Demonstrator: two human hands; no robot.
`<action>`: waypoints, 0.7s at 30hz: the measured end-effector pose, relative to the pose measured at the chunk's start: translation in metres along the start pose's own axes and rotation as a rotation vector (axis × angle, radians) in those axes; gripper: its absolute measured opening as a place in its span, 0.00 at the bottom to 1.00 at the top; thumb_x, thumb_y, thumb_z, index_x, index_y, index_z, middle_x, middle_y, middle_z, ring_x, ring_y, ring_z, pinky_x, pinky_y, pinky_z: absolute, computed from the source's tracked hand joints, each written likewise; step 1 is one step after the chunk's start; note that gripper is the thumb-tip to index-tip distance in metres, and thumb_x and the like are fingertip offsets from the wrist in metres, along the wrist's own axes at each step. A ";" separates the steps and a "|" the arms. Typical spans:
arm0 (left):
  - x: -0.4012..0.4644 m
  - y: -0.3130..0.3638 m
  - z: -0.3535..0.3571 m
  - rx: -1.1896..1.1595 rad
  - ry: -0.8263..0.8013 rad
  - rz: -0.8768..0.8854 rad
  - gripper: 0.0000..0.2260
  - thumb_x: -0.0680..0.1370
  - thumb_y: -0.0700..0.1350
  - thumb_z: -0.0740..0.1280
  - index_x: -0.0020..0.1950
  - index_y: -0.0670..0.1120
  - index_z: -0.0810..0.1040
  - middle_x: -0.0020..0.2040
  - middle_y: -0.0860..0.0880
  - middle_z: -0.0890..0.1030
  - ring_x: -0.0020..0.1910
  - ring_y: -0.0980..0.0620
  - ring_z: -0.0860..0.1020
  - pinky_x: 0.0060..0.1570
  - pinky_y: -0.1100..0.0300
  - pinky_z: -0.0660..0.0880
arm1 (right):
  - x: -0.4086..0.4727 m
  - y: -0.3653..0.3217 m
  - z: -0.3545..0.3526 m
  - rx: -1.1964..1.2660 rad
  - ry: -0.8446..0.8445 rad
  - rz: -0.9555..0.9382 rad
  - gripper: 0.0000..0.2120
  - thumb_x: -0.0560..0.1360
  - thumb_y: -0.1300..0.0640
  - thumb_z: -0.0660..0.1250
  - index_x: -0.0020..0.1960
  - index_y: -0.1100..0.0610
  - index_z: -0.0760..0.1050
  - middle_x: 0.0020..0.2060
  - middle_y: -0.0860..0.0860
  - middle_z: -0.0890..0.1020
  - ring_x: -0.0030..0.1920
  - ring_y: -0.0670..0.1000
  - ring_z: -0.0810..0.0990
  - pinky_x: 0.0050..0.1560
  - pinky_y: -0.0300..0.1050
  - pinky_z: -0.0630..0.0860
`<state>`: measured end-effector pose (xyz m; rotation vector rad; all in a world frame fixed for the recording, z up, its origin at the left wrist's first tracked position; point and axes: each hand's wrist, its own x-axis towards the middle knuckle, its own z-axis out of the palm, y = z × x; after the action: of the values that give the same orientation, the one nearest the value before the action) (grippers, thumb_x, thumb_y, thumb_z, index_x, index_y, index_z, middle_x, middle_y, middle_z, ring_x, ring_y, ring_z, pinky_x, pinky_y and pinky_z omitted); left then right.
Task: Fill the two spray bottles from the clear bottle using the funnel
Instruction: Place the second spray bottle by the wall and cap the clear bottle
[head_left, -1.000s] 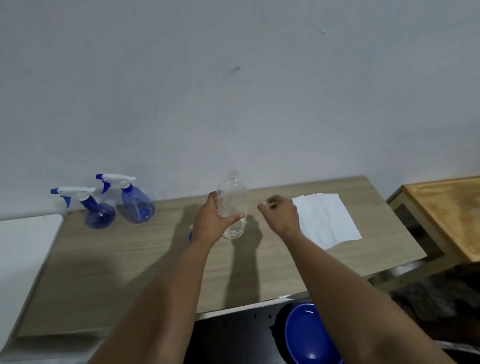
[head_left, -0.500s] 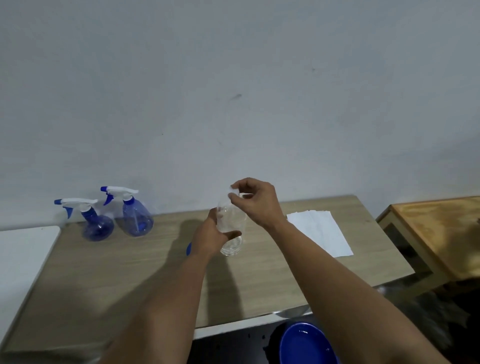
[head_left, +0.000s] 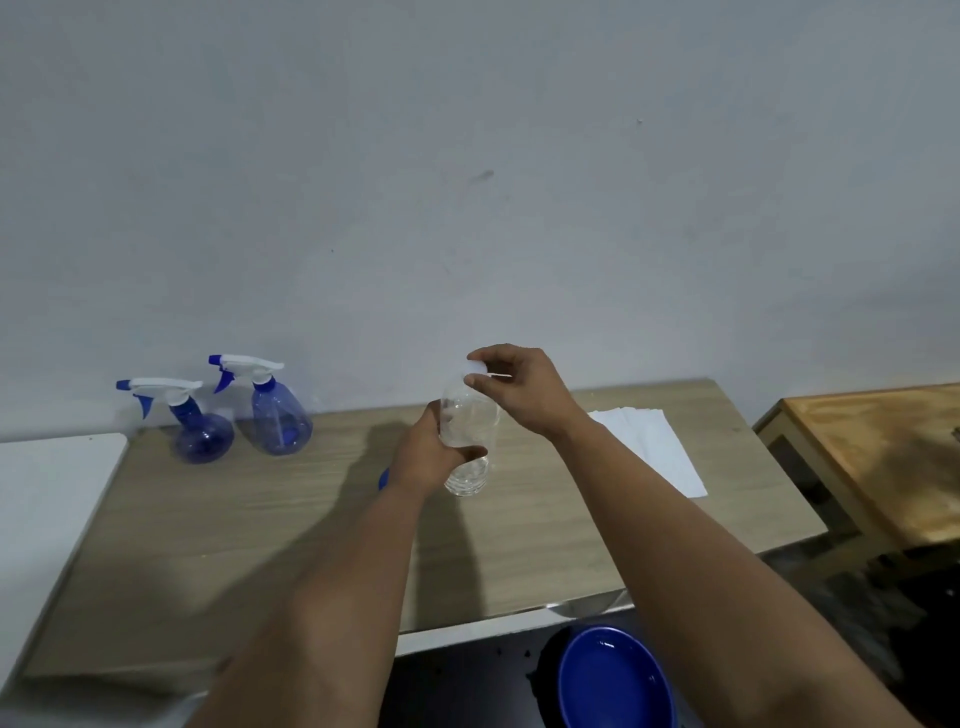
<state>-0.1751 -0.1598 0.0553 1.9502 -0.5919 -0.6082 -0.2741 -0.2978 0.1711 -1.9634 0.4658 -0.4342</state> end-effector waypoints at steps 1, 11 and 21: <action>-0.001 0.002 0.000 0.012 0.002 0.000 0.40 0.55 0.63 0.80 0.64 0.63 0.68 0.60 0.61 0.79 0.60 0.53 0.79 0.61 0.48 0.76 | -0.001 -0.001 0.003 -0.002 0.043 0.010 0.12 0.73 0.54 0.80 0.54 0.54 0.83 0.51 0.47 0.86 0.54 0.46 0.85 0.61 0.48 0.81; -0.004 0.004 -0.009 0.040 0.009 -0.023 0.37 0.59 0.59 0.81 0.63 0.60 0.69 0.56 0.62 0.78 0.58 0.53 0.79 0.61 0.49 0.75 | 0.000 -0.001 0.017 -0.036 0.053 -0.043 0.11 0.75 0.52 0.78 0.55 0.54 0.82 0.53 0.48 0.84 0.56 0.46 0.83 0.62 0.50 0.80; -0.009 0.008 -0.010 0.072 -0.002 -0.029 0.40 0.59 0.61 0.80 0.67 0.59 0.68 0.58 0.61 0.78 0.60 0.53 0.79 0.60 0.52 0.76 | -0.003 0.003 0.021 -0.048 0.028 -0.071 0.13 0.77 0.53 0.76 0.60 0.53 0.82 0.56 0.48 0.81 0.58 0.45 0.81 0.61 0.42 0.77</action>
<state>-0.1774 -0.1508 0.0679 2.0285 -0.5946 -0.6146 -0.2670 -0.2812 0.1596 -2.0272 0.4285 -0.5002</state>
